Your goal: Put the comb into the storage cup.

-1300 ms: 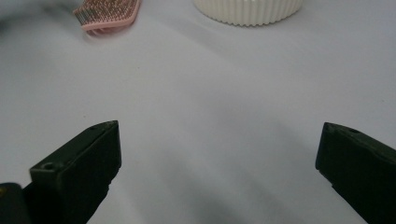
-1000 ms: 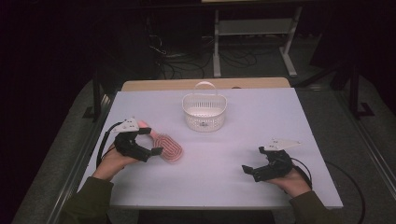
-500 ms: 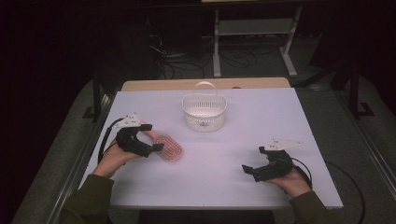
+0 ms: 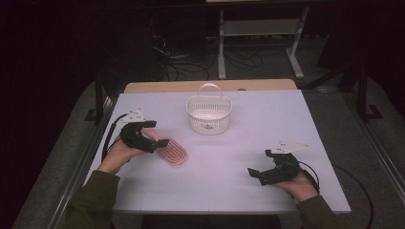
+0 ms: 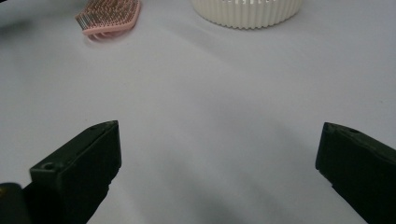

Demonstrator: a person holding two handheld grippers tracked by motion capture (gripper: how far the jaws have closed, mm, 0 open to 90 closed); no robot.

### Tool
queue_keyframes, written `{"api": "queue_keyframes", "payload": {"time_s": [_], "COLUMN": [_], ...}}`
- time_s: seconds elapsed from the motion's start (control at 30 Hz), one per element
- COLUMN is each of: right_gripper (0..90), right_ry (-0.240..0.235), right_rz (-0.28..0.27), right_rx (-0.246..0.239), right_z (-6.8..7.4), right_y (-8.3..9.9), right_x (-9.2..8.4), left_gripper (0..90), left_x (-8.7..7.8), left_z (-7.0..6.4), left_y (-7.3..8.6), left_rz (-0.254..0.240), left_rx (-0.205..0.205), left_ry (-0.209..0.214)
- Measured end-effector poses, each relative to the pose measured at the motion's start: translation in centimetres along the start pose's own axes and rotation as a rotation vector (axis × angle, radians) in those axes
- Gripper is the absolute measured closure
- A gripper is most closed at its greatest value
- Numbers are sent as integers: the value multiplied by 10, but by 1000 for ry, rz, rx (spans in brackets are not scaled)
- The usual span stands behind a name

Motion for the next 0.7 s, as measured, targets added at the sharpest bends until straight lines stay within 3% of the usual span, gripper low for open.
{"api": "queue_keyframes", "payload": {"time_s": [0.3, 0.7], "right_gripper": [1, 1], "right_ry": [0, 1], "right_rz": [-3, -2], "right_rx": [2, 0], "right_z": [0, 0], "right_y": [0, 0], "right_x": [-1, -1], "left_gripper": [7, 129], "left_x": [3, 6], "left_z": [8, 24], "left_y": [-5, -6], "left_rz": [-2, 5], "left_rx": [3, 16], "left_ry": [-14, -49]}}
Point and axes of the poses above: each handheld gripper's, and its own axes: x roughly forward along the jaws, y roughly out of its underside, z roughly to its left, the point moved 7 cm from there along x, roughly forward along the jaws, and after that the axes turned 12 degrees about -z, right-handed, at the moved point
